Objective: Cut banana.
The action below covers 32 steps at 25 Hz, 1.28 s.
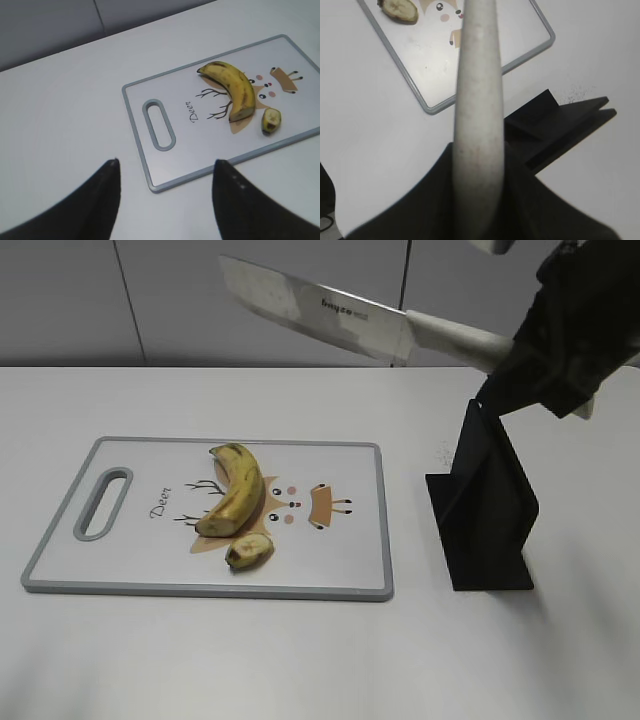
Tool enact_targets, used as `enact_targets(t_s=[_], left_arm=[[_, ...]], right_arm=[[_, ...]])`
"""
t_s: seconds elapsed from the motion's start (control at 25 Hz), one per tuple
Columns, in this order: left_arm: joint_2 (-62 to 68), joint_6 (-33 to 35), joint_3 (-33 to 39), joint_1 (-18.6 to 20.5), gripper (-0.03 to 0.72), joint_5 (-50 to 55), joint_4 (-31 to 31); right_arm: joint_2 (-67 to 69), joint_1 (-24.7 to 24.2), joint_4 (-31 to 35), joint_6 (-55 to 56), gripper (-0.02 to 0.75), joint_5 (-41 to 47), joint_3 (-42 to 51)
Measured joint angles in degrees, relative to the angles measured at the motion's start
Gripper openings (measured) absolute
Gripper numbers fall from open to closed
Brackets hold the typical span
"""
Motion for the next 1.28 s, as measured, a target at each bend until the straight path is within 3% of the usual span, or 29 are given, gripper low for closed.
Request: enact_targets(t_s=[0.36, 0.64, 1.12, 1.28], left_arm=[[16.2, 16.3, -12.4, -0.3, 0.566, -0.1, -5.0], [28.3, 29.6, -22.4, -4.3, 0.566, 5.0, -7.8], [47.1, 46.8, -34.4, -7.3, 0.566, 12.6, -11.5], [51.6, 48.9, -36.0, -7.4, 0.566, 13.6, -12.5]], right_arm=[[7.6, 0.0, 2.7, -15.3, 0.16, 0.6, -5.5], [13.8, 0.0, 5.7, -26.2, 0.16, 0.8, -9.6], [23.9, 2.3, 9.6, -33.2, 0.16, 2.9, -19.2], [26.0, 2.5, 9.8, -33.6, 0.16, 3.1, -21.1]])
